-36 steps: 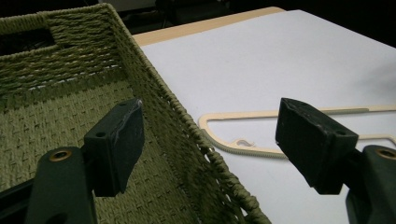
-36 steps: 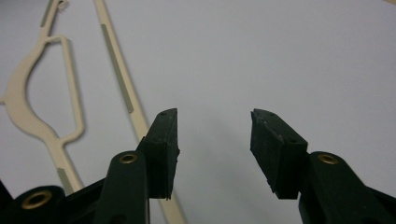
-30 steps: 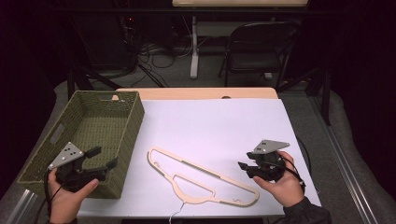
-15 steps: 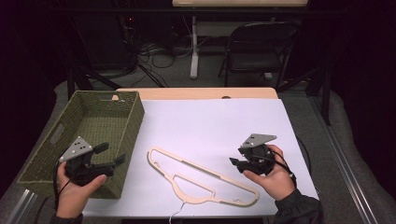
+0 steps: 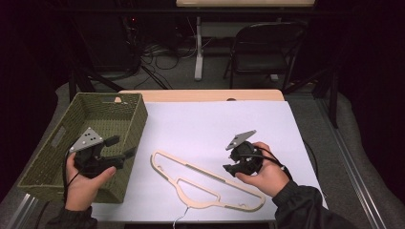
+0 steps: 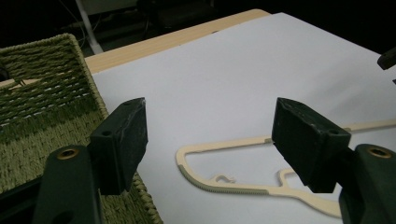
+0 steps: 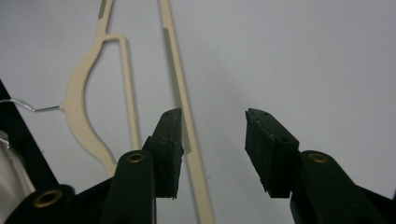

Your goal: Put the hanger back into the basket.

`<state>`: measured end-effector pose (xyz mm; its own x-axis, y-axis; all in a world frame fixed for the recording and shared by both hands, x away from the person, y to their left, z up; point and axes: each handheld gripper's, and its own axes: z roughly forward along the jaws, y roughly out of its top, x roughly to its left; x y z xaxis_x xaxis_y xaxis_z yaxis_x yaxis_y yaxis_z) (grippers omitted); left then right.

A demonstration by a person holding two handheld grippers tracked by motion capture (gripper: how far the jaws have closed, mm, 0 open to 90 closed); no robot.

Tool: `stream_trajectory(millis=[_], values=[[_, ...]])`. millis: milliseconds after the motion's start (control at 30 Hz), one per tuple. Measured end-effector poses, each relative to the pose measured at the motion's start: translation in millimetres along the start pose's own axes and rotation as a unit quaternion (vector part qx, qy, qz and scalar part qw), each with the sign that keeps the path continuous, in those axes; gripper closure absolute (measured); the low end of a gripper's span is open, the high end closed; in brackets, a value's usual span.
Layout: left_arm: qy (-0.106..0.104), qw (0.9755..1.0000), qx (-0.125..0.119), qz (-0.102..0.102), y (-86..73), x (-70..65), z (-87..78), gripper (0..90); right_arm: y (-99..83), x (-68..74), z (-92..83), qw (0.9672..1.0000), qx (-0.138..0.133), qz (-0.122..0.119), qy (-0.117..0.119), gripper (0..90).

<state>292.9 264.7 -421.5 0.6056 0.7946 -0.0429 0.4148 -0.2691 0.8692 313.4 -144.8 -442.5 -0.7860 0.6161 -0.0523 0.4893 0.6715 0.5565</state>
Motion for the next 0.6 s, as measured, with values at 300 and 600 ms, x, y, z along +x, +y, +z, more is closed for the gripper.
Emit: stream_trajectory(millis=[300, 600], values=[[0.01, 0.9999, -0.005, -0.008, -9.9, 6.7, -3.8, 30.0, 19.8, 4.9, 31.1, 0.9955, 0.085, -0.012, 0.041, 64.0], [0.009, 0.9999, 0.001, -0.008, -13.4, 7.9, -5.2, 30.6, 36.3, 11.8, 53.3, 0.982, 0.176, -0.035, 0.059, 65.1]])
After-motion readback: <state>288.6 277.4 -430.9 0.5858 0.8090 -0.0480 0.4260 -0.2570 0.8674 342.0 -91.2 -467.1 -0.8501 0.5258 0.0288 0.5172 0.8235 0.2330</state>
